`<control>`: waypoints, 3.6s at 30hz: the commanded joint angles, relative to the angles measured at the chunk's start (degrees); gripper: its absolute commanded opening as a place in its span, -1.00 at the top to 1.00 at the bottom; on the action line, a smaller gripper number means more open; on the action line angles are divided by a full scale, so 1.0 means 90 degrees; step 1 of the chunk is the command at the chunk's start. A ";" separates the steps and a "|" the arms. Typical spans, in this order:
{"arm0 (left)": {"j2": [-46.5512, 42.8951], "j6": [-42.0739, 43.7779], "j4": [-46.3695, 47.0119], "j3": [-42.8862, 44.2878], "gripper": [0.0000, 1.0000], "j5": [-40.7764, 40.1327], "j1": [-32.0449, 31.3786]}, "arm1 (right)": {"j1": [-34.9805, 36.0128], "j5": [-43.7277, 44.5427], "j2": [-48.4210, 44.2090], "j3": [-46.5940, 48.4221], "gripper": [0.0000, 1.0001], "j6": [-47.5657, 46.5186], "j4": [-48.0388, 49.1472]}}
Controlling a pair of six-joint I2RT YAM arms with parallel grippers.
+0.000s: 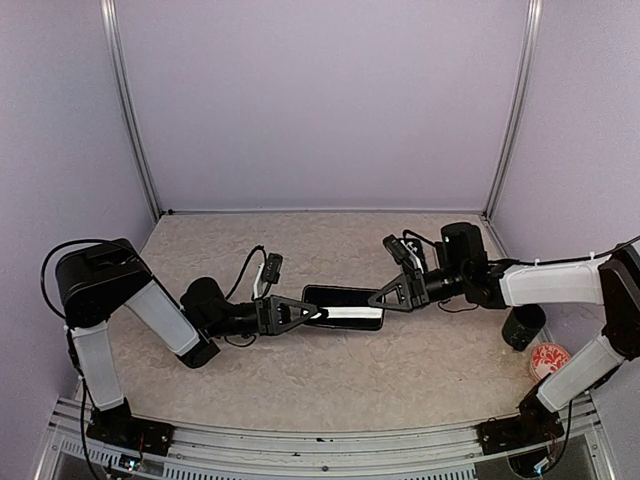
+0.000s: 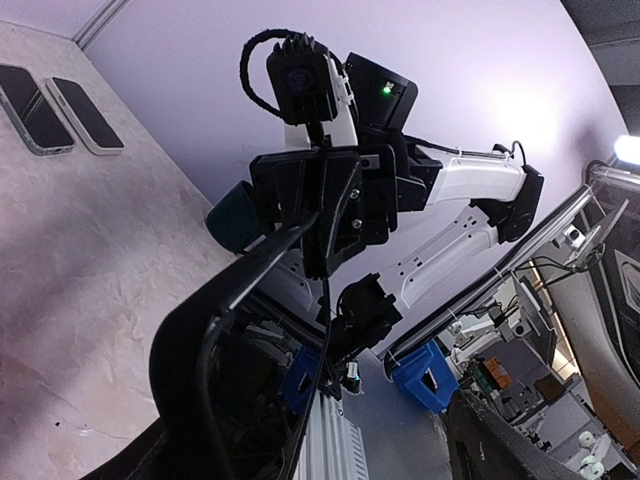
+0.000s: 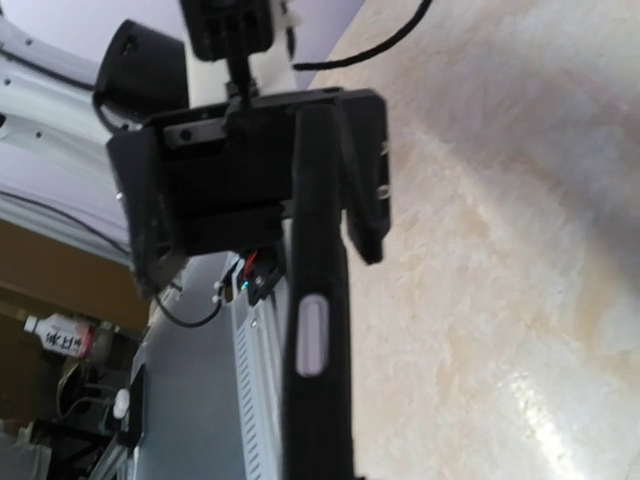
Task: Put the phone into the phone case
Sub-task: Press the phone case against the phone.
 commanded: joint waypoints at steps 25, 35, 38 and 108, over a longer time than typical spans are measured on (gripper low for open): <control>0.0274 -0.0241 0.0330 0.0681 -0.61 -0.0825 -0.0452 | 0.0434 0.1446 -0.1020 -0.0791 1.00 0.1458 0.2580; 0.0492 -0.0435 0.0602 0.0982 -0.16 -0.0868 -0.0453 | 0.0586 0.1521 -0.0923 -0.0892 1.00 0.1526 0.2719; 0.0489 -0.0439 0.0603 0.1008 0.07 -0.0870 -0.0436 | 0.0601 0.1512 -0.0915 -0.0873 1.00 0.1422 0.2571; -0.0036 0.1099 -0.2237 0.1334 1.00 0.1353 -0.0419 | 0.0700 -0.0914 0.0063 0.0711 0.32 -0.0890 -0.1122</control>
